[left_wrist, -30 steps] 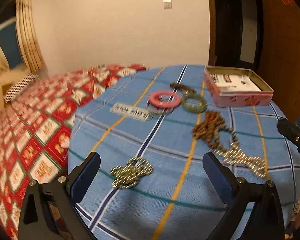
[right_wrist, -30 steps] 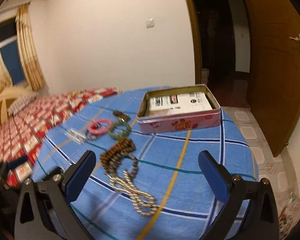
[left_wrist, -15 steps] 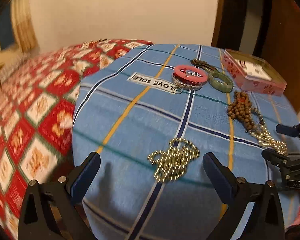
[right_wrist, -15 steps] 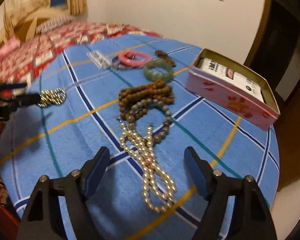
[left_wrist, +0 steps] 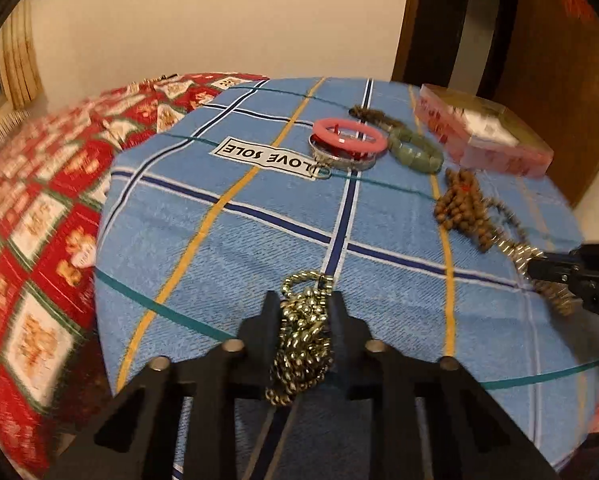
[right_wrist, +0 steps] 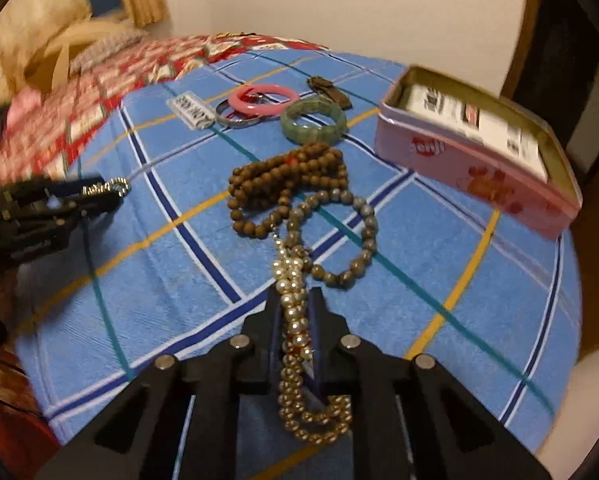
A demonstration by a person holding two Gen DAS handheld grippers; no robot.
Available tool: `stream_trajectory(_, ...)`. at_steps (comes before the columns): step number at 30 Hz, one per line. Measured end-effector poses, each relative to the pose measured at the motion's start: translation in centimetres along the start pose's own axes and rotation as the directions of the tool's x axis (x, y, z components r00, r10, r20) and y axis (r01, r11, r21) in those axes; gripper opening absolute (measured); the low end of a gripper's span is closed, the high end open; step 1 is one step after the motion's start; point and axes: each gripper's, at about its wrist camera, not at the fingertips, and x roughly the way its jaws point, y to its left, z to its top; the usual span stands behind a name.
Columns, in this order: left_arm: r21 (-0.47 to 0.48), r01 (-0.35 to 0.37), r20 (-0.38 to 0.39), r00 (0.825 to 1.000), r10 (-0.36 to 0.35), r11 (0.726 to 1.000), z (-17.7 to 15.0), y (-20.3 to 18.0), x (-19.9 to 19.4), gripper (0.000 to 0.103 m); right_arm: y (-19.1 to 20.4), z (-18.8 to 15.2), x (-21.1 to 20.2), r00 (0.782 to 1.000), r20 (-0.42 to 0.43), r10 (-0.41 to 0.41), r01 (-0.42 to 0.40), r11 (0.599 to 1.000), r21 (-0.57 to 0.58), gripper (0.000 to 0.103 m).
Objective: Organize jewelry
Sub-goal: 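Grasp the gold bead chain with the left gripper while the right gripper grasps the pearl necklace, then carry both chains over the pink tin and open both grippers to drop them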
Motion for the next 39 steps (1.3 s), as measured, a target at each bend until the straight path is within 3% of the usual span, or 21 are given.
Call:
stream_trajectory(3,-0.06,0.069,0.011,0.998,-0.069,0.996,-0.1,1.5,-0.6,0.02,-1.6,0.1,-1.6,0.995,0.05,0.082,-0.087,0.991,0.099,0.009)
stream_trajectory(9,-0.087,0.073,-0.001,0.997,-0.073,0.994,-0.1,2.1,-0.8,0.023,-3.3,0.0,-3.9,0.985,0.134,0.107,-0.127,0.979,0.159,0.009)
stream_trajectory(11,-0.093,0.081,0.0,0.997,-0.082,0.992,0.0,1.9,-0.7,0.03,-3.7,-0.2,-4.0,0.986,0.14,0.089,-0.112,0.98,0.167,0.009)
stream_trajectory(13,-0.079,0.097,-0.001,0.995,-0.097,0.992,0.0,1.5,-0.7,0.049,-4.3,-0.4,-4.1,0.988,0.134,0.078,-0.103,0.977,0.187,0.009)
stream_trajectory(16,-0.009,0.058,-0.014,0.998,-0.058,0.998,0.1,0.0,-0.5,0.062,-5.5,-1.0,-4.3,0.987,0.134,0.089,-0.117,0.968,0.221,0.009)
stream_trajectory(21,0.115,-0.051,-0.005,0.999,0.052,0.992,-0.4,-1.7,0.1,0.062,-6.3,-0.9,-5.1,0.984,0.155,0.088,-0.125,0.96,0.249,0.009)
stream_trajectory(23,0.158,-0.079,0.005,0.997,0.079,0.984,-0.7,-2.0,0.3,0.049,-6.4,-0.8,-5.4,0.979,0.166,0.115,-0.155,0.954,0.256,0.009)
stream_trajectory(24,0.157,-0.059,0.01,0.998,0.058,0.986,-0.7,-1.8,0.2,0.031,-6.4,-0.7,-5.6,0.978,0.171,0.122,-0.163,0.954,0.251,0.009)
stream_trajectory(25,0.141,-0.038,0.005,0.999,0.037,0.989,-0.7,-1.6,0.2,0.02,-6.2,-0.7,-5.8,0.977,0.176,0.119,-0.16,0.957,0.243,0.009)
stream_trajectory(31,0.065,0.016,0.016,1.0,-0.017,0.998,-0.1,-0.7,-0.1,0.014,-6.7,-0.2,-7.1,0.965,0.221,0.144,-0.2,0.945,0.26,0.009)
stream_trajectory(33,0.046,0.063,0.047,0.997,-0.065,0.997,0.4,-0.9,-1.0,0.014,-7.0,0.1,-8.1,0.954,0.257,0.157,-0.224,0.939,0.26,0.009)
stream_trajectory(39,0.087,0.173,0.157,0.97,-0.185,0.981,3.3,-3.1,-4.1,0.014,-7.4,0.9,-10.6,0.927,0.345,0.149,-0.245,0.935,0.255,0.009)
